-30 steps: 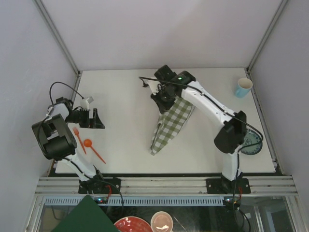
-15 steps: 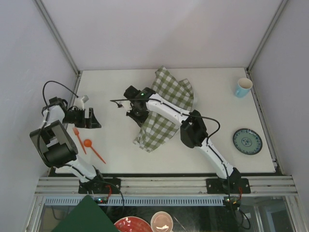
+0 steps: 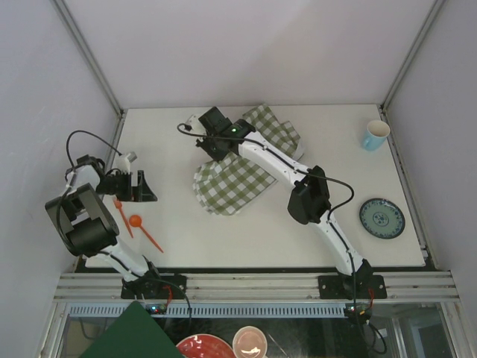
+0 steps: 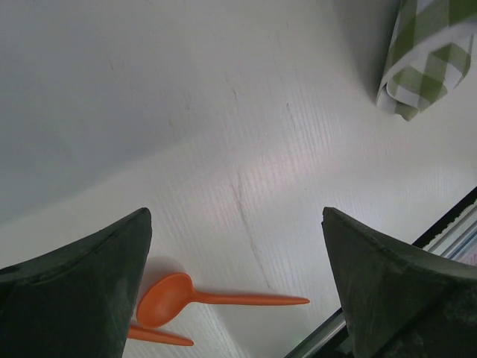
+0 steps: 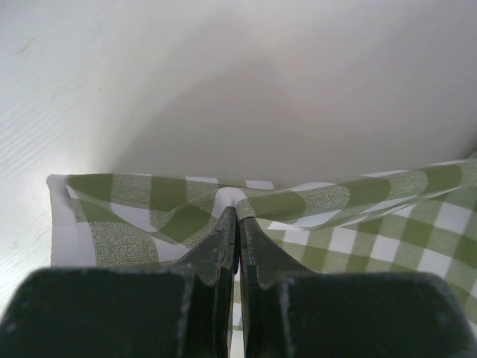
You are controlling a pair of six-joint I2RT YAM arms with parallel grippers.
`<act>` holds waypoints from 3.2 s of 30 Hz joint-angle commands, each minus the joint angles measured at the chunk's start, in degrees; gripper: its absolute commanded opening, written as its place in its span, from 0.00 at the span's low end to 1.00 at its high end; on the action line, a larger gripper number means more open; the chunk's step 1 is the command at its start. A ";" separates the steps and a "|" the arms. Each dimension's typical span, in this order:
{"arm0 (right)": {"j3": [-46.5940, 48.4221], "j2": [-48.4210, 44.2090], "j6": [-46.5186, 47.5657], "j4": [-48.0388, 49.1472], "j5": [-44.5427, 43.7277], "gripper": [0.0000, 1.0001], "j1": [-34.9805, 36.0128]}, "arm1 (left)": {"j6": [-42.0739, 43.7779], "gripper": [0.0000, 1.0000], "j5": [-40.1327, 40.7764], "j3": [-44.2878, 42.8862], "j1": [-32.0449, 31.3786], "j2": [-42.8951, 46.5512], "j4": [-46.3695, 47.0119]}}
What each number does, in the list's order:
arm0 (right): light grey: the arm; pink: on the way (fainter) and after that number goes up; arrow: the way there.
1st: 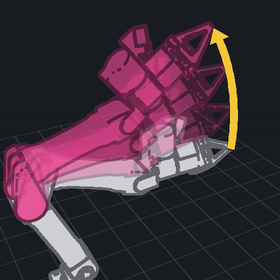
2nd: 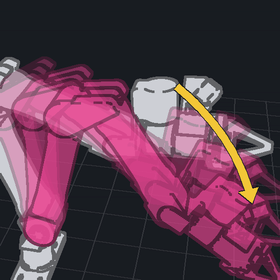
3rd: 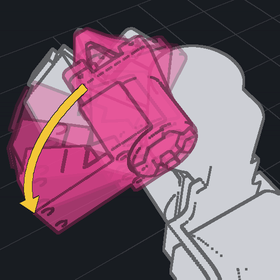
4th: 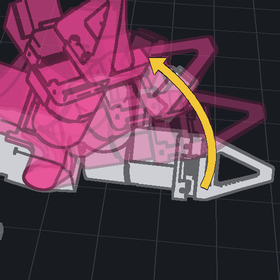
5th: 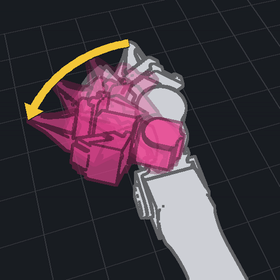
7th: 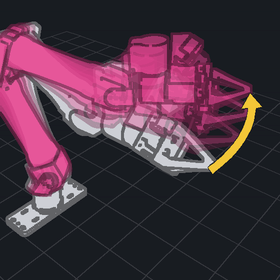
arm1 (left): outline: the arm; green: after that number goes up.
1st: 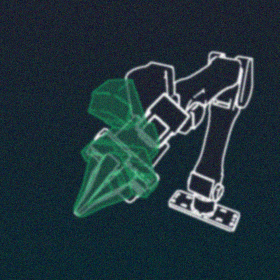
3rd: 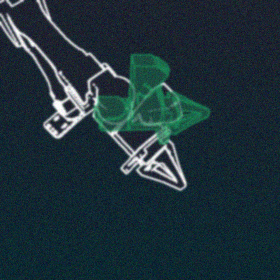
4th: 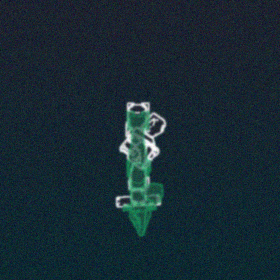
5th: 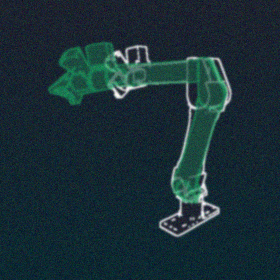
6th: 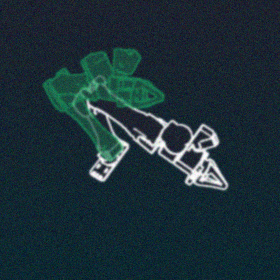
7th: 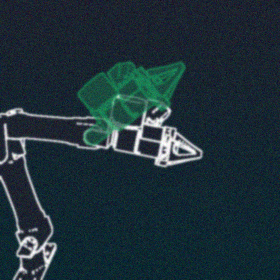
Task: Set the dinner table for one person
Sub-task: Flatten out the napkin at the center of the board.
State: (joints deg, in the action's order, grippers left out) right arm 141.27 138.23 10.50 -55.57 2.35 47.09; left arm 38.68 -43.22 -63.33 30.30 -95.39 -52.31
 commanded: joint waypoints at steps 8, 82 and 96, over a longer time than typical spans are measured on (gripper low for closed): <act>2.54 -1.63 2.04 19.88 -13.13 0.00 -0.12 | 2.41 1.00 -1.38 3.00 0.54 1.63 1.51; -19.01 -12.38 -6.24 0.67 -10.53 1.00 -30.65 | -10.60 1.00 13.50 -33.30 -34.67 -27.78 -8.29; -20.50 -13.38 -12.63 -2.85 -1.41 0.98 -36.82 | -16.78 1.00 22.21 -33.59 -37.41 -27.06 -5.28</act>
State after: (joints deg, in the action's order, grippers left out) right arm 120.42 127.15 4.01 -57.21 -5.17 15.07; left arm 23.33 -24.29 -96.03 -6.26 -123.00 -58.83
